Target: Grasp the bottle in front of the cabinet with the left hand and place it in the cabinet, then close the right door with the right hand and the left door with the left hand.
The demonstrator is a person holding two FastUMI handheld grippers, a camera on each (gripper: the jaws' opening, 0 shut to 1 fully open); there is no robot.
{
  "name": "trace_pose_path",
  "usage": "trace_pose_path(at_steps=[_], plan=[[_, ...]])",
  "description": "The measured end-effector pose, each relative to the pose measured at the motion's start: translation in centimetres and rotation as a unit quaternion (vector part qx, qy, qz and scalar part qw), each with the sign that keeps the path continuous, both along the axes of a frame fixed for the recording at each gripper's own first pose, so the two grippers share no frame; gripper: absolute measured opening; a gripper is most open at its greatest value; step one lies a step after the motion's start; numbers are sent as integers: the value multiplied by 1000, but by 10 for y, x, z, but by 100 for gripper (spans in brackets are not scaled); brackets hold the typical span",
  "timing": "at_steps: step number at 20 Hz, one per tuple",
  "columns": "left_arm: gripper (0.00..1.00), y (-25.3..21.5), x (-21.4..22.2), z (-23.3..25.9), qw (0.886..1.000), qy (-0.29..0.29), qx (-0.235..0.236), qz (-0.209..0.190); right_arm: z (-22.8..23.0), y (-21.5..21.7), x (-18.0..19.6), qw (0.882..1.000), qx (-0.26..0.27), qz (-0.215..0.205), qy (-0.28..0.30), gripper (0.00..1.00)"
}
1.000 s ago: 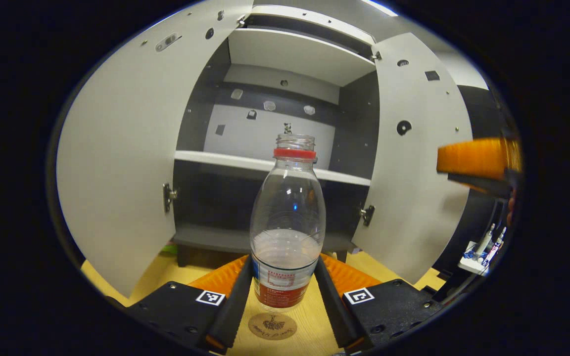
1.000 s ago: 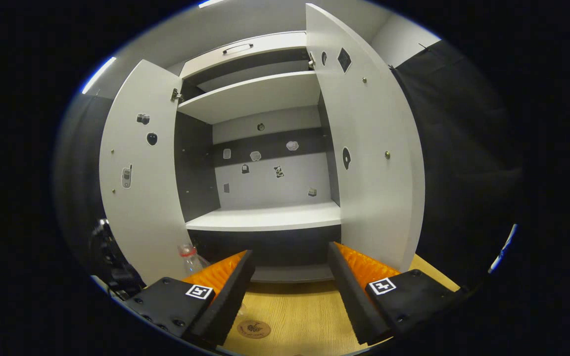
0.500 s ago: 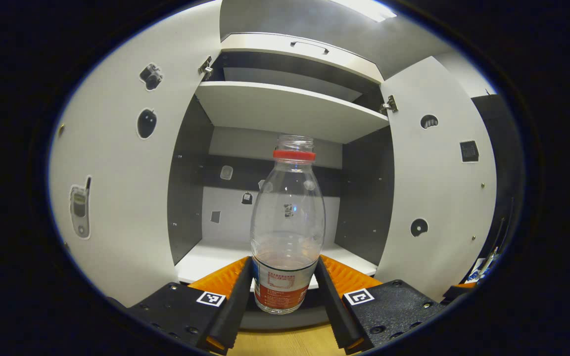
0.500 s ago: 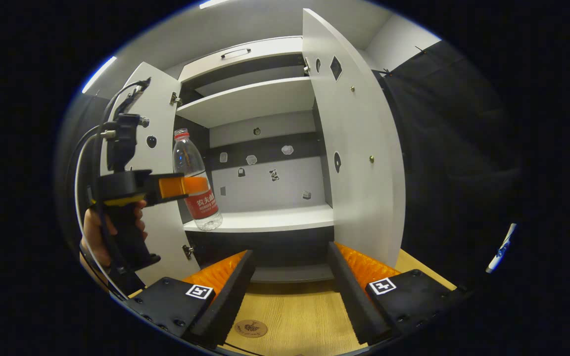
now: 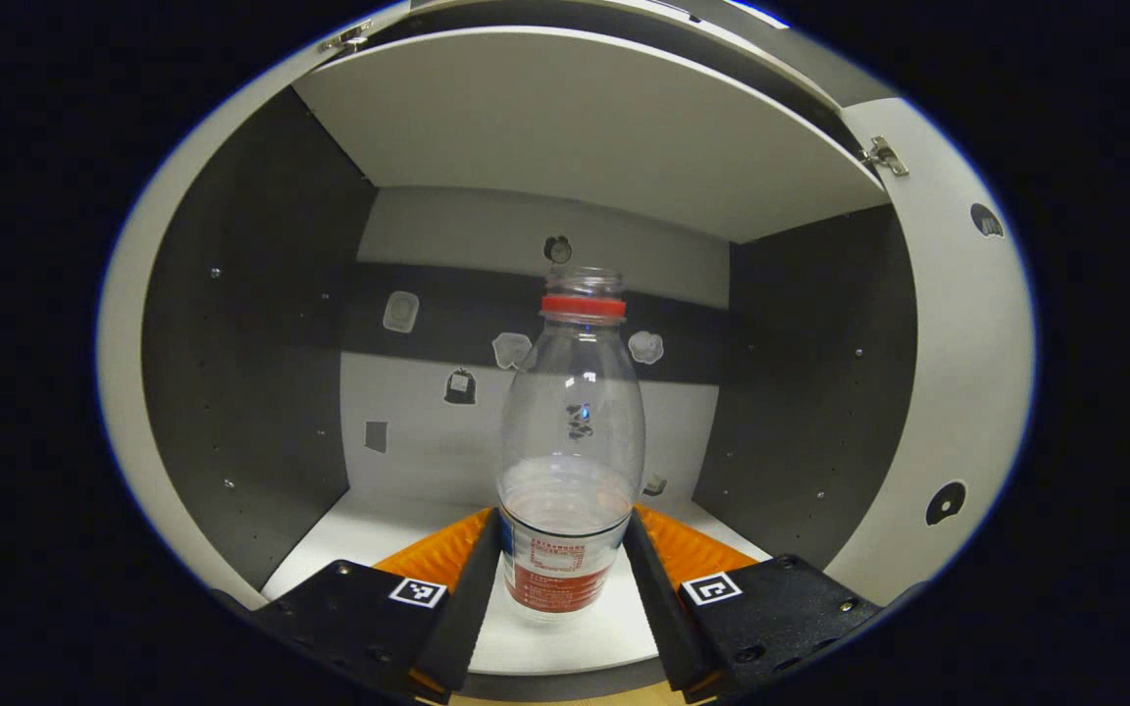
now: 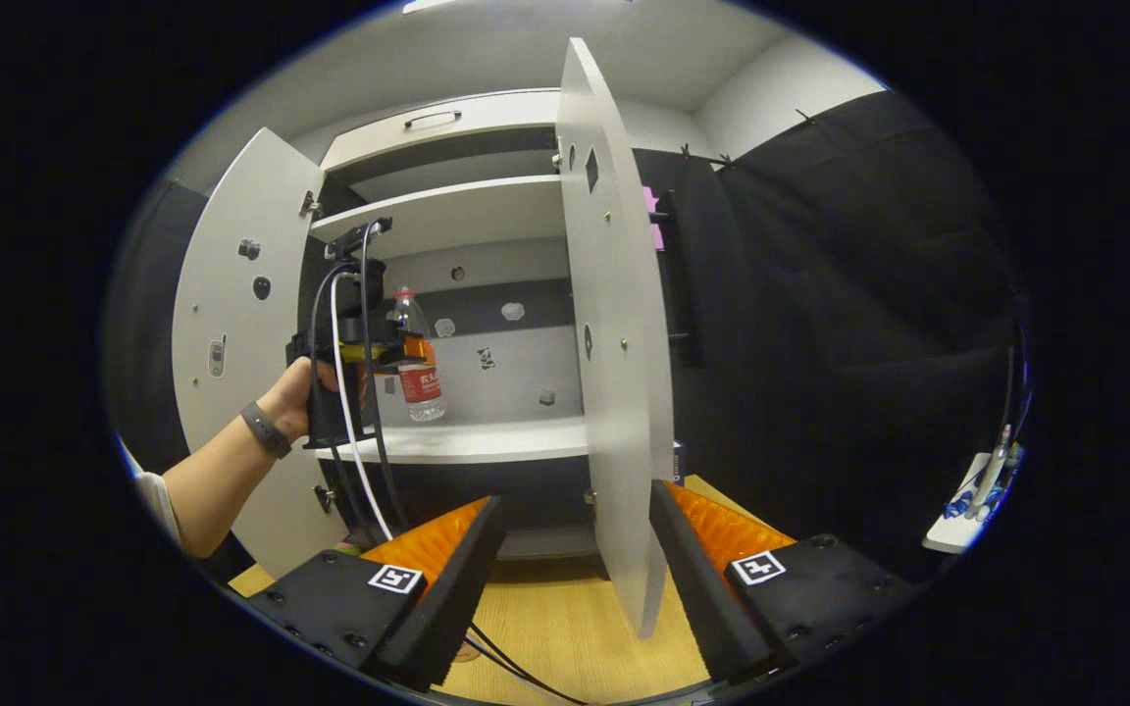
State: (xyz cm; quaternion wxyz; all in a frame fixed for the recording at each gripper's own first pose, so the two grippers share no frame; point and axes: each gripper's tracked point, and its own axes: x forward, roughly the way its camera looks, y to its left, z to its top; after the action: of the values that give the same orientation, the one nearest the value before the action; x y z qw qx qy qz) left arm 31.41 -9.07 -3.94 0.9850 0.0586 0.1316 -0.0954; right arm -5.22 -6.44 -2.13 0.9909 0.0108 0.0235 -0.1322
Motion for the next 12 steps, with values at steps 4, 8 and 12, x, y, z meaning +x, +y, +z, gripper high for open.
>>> trace_pose_path(at_steps=[4,8,12], plan=[[74,-5,17,-27,1000,23,14,3,0,-22,-9,1000,-2,-30,0,98],[74,-10,21,-46,999,34,18,0,0,-29,-13,999,-4,-39,1,98],[75,-8,27,-55,999,39,22,3,-2,-33,-12,999,-2,-39,4,98]])
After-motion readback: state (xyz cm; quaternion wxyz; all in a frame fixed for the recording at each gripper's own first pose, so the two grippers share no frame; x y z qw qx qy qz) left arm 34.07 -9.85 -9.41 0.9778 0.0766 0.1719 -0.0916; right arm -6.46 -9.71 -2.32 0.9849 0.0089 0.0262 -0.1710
